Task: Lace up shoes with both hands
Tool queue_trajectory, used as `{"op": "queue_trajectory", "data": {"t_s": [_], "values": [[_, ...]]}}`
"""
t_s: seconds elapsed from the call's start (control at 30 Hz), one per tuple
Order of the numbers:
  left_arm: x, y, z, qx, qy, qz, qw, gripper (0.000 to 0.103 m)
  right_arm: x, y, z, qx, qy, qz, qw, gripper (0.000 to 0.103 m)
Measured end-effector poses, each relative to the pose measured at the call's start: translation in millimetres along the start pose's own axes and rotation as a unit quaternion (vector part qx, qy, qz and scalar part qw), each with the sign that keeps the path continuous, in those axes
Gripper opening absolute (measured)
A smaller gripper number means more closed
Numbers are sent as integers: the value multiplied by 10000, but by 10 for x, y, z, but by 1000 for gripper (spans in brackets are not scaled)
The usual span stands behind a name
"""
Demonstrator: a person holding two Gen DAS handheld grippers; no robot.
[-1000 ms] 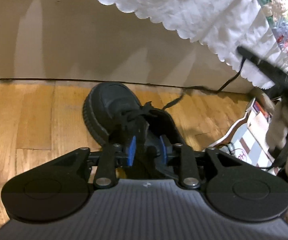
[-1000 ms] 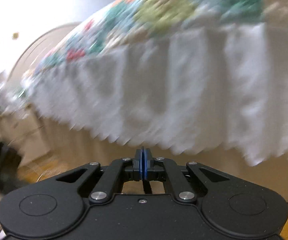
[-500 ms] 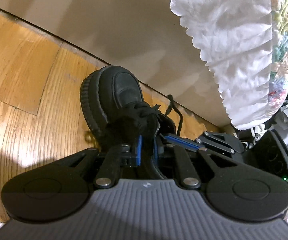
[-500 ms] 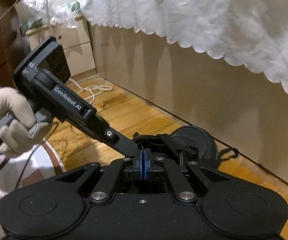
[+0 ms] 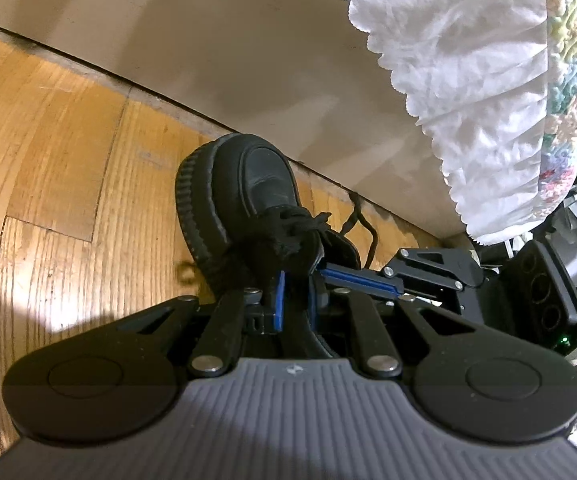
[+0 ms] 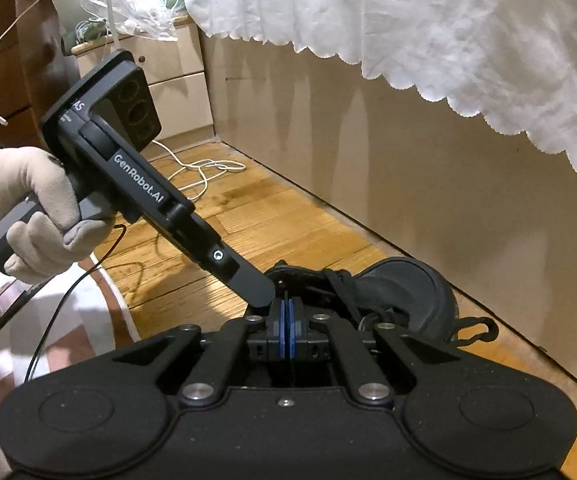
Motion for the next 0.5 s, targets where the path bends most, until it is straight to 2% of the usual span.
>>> {"op": "queue_trajectory", "data": {"t_s": [0.27,0.5], "values": [[-8,-11,-6,42,-3,111,9999,12,-53,12,41,-105,-258,80,9996,3],[-122,-184,-28,354,-16,502,9981,11,-16,4,23,-161,-193,68,9997,3]]}}
Point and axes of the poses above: each gripper's, at about its wrist camera, not at the fingertips, and x roughly the way its jaws point, y to its left, z to its top, the point moved 10 cm from there along x, roughly the way its jaws point, and after that the axes turned 3 degrees about z, right-handed, at the moved point
